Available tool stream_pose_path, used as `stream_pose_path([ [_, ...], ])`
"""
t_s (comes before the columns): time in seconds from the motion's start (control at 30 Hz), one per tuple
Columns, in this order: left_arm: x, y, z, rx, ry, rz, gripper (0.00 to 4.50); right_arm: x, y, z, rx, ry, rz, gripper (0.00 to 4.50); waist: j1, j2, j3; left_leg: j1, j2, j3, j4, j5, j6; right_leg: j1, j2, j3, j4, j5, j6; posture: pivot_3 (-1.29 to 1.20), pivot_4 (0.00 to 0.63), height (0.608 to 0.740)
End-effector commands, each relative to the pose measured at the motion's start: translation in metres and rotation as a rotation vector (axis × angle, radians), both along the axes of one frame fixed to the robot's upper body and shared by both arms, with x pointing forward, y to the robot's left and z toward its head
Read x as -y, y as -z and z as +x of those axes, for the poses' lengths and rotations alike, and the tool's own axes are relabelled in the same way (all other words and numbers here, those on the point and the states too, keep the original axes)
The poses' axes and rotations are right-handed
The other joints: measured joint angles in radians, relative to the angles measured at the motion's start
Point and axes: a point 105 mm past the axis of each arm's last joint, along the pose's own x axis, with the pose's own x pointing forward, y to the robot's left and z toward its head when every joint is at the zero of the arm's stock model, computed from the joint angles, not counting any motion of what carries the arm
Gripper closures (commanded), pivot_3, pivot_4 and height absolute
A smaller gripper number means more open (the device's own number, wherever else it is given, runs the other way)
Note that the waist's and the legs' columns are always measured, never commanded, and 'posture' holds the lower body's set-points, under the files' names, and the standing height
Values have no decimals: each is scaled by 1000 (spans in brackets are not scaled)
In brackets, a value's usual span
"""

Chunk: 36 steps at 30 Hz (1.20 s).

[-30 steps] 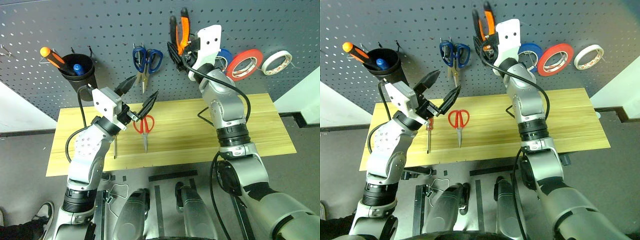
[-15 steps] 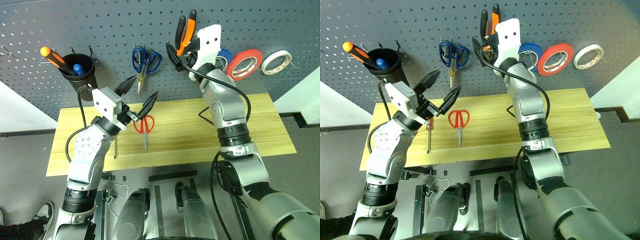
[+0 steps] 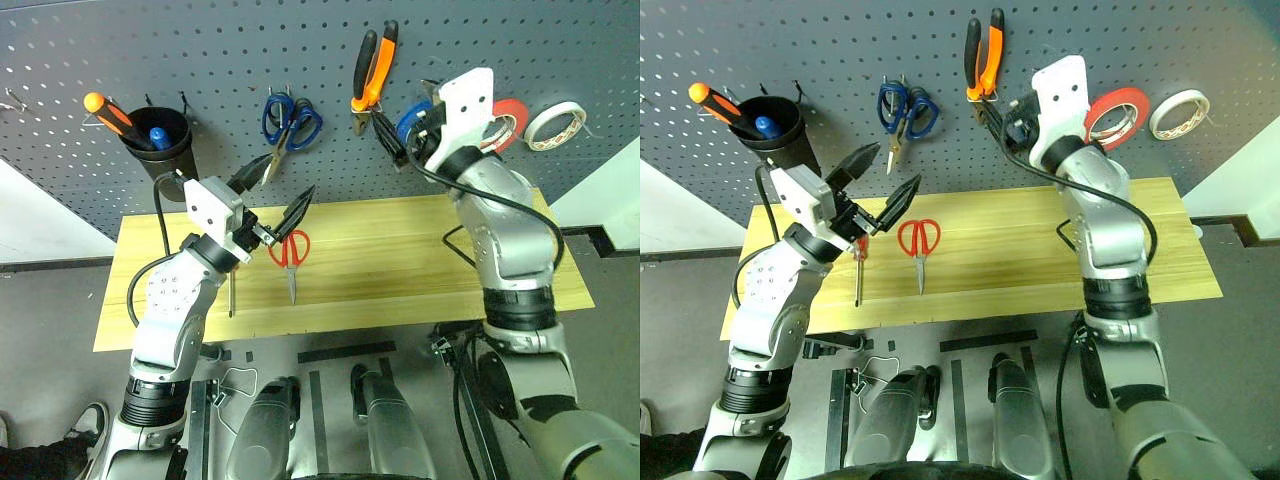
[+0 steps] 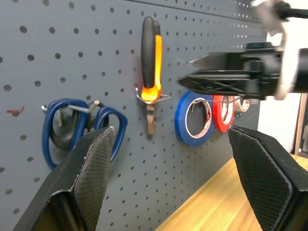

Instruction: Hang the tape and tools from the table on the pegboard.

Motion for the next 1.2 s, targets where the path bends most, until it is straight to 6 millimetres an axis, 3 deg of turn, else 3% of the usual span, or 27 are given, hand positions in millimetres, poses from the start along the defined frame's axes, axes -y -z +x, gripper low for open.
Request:
stream_pose_path([
  [0.03, -2, 0, -10, 10, 1, 9, 551, 6, -13, -25, 31, -29, -4, 39, -1, 0, 0, 0, 0, 0, 0, -1, 1, 0, 0, 0, 0, 0, 0, 94, 261, 740],
  [0.17, -20, 8, -3, -76, -101, -2, 551, 5, -5, -49, -52, -160, -11, 39, 0, 0, 0, 1, 0, 0, 0, -2, 3, 1, 0, 0, 0, 0, 0, 83, 261, 740],
  [0.3, -25, 15, -2, -177, -131, -14, 551, 2, 16, -71, -148, -275, -83, 39, 0, 0, 0, 7, 0, 0, 0, -3, 5, 7, 0, 0, -1, 0, 0, 84, 263, 740],
  [0.43, -25, 42, 5, -320, -252, -6, 551, -5, 50, -87, -256, -350, -155, 39, 1, 0, 0, 11, 0, 0, 0, -4, 7, 12, 0, 0, -2, 0, 0, 85, 269, 740],
  [0.73, -27, 92, 22, -582, -519, -4, 551, -23, 82, -110, -317, -479, -252, 39, 2, -1, 0, 14, 0, 0, 0, -4, 7, 14, 1, 0, -1, 0, 0, 82, 281, 740],
  [0.93, -22, 118, 32, -714, -629, -26, 551, -27, 85, -110, -316, -489, -256, 39, 3, -1, 0, 14, 0, -1, 0, -4, 7, 15, 0, -1, -2, 0, 0, 76, 283, 740],
  [1.2, 5, 153, 41, -881, -632, 23, 551, -35, 77, -116, -281, -539, -233, 39, 2, -1, 0, 14, 0, -1, 0, -4, 7, 15, 0, -1, -2, 0, 0, 74, 278, 740],
])
